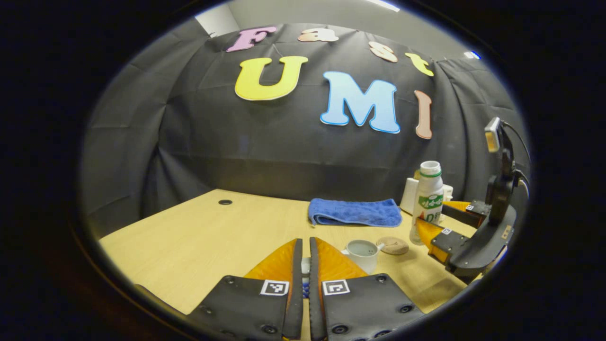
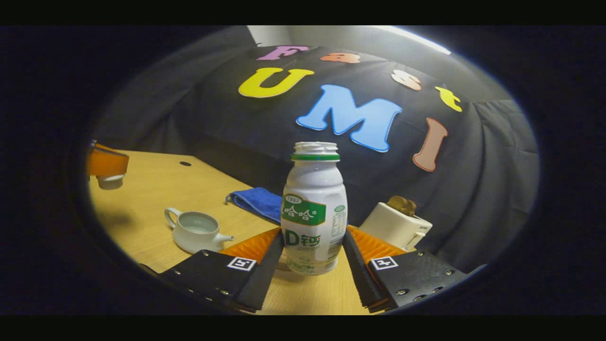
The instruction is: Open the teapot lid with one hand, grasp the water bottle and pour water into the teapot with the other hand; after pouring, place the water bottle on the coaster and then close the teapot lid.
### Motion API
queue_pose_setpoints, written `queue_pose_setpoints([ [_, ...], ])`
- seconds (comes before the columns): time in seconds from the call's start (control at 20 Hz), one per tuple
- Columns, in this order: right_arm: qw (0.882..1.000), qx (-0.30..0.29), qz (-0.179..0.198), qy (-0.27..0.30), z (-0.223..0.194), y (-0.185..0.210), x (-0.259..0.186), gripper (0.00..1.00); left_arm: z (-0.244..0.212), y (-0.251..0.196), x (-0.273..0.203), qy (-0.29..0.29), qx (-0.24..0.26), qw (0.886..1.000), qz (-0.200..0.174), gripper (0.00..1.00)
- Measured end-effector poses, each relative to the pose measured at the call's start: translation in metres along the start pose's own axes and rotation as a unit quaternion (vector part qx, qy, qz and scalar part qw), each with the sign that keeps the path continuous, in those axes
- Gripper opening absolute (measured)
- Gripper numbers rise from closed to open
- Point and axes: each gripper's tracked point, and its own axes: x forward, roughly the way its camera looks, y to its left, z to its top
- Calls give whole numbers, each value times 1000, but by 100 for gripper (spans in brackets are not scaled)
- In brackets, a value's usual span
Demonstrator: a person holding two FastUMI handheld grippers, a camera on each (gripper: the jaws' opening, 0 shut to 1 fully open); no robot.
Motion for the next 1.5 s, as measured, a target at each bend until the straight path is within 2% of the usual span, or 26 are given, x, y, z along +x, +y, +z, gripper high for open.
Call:
queue_pose_setpoints([
  [0.1, 999, 38, -8, -4, 1, -8, 0, 73, -4, -8, 3, 4, 5, 1000, -5, 9],
  [0.2, 998, 62, -9, -9, 2, -12, -4, 72, -6, -17, 6, 5, 8, 1000, -12, 8],
  [0.3, 997, 72, -9, -12, 2, -19, -7, 73, -5, -28, 9, 3, 10, 1000, -20, 12],
  [0.4, 997, 75, -14, -16, 3, -24, -10, 73, -3, -39, 16, 1, 18, 999, -27, 9],
  [0.45, 997, 78, -17, -18, 3, -27, -10, 73, -2, -46, 20, 3, 23, 999, -33, 16],
  [0.65, 996, 88, -23, -14, 0, -37, -14, 73, 3, -71, 40, 9, 42, 997, -59, 16],
  [0.7, 996, 87, -24, -12, -1, -40, -15, 73, 3, -76, 44, 10, 43, 997, -62, 12],
  [0.8, 996, 91, -24, -12, 0, -43, -16, 73, 2, -86, 54, 13, 41, 997, -71, 16],
  [1.25, 993, 117, -26, -24, 11, -57, -23, 73, 4, -100, 95, 11, 47, 996, -70, 15],
  [1.3, 992, 118, -27, -25, 12, -59, -24, 73, 4, -100, 98, 10, 46, 996, -71, 12],
  [1.4, 992, 119, -32, -29, 13, -63, -25, 73, 1, -101, 105, 10, 45, 996, -71, 16],
  [1.45, 992, 119, -34, -29, 13, -65, -25, 73, -1, -101, 107, 10, 43, 997, -70, 12],
  [1.5, 992, 120, -35, -29, 12, -66, -24, 73, -3, -102, 109, 10, 40, 997, -70, 15],
])
